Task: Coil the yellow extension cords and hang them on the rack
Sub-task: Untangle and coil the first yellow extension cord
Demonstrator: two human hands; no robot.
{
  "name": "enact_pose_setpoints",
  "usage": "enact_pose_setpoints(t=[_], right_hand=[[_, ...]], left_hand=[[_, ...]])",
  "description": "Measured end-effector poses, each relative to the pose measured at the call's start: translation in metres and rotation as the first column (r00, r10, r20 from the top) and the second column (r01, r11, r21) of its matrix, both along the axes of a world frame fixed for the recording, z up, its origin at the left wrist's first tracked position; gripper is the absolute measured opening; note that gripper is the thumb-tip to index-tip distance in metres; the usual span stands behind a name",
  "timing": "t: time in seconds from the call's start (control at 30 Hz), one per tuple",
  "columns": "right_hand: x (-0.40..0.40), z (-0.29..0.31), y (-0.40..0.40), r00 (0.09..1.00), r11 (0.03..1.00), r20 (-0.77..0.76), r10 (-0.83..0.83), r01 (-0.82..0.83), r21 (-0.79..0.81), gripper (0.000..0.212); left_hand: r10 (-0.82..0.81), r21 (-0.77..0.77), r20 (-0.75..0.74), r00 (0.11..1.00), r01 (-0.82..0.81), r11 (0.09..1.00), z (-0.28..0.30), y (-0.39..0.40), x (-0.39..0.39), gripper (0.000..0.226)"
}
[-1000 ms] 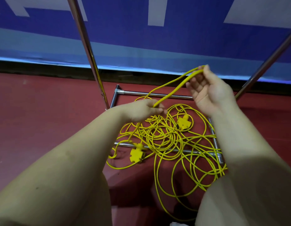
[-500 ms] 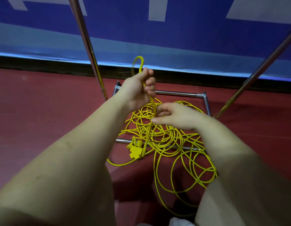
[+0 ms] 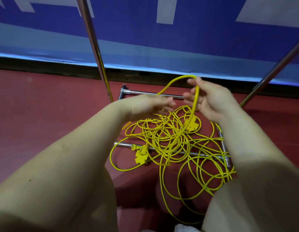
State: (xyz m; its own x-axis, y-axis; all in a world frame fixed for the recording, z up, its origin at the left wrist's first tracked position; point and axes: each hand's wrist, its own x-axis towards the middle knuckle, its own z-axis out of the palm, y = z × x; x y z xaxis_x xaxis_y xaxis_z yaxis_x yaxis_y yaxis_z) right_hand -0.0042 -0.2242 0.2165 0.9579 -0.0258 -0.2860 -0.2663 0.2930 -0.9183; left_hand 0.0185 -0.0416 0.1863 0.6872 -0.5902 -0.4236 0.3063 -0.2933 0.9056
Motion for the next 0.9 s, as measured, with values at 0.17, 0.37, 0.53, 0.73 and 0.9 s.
enact_pose_setpoints(t=[0.17, 0.37, 0.53, 0.73, 0.9], right_hand=[[0.007, 0.001, -0.009, 0.949, 0.882, -0.114, -0.293, 0.315, 0.352, 0.019], [0.011, 0.000, -0.014, 0.918, 0.777, -0.140, -0.370, 0.389, 0.496, 0.022], [0.008, -0.007, -0.010, 0.993, 0.992, -0.080, 0.091, -0.098, -0.082, 0.045], [-0.012, -0.028, 0.010, 0.766, 0.415, -0.253, 0.590, -0.557, -0.719, 0.026], [-0.013, -0.034, 0.023, 0.747, 0.466, -0.255, 0.614, -0.604, -0.647, 0.020]], left_hand=[[-0.205, 0.109, 0.059, 0.977, 0.198, 0.974, -0.011, -0.011, -0.017, 0.021], [-0.215, 0.082, 0.166, 0.962, 0.204, 0.975, -0.019, -0.025, -0.020, 0.019], [0.164, -0.151, 0.091, 0.982, -0.149, 0.977, -0.005, -0.022, -0.011, 0.021], [0.533, -0.477, -0.254, 0.807, -0.584, 0.656, 0.011, -0.014, 0.005, 0.019], [0.588, -0.511, -0.263, 0.765, -0.627, 0.588, 0.011, -0.003, 0.013, 0.015]])
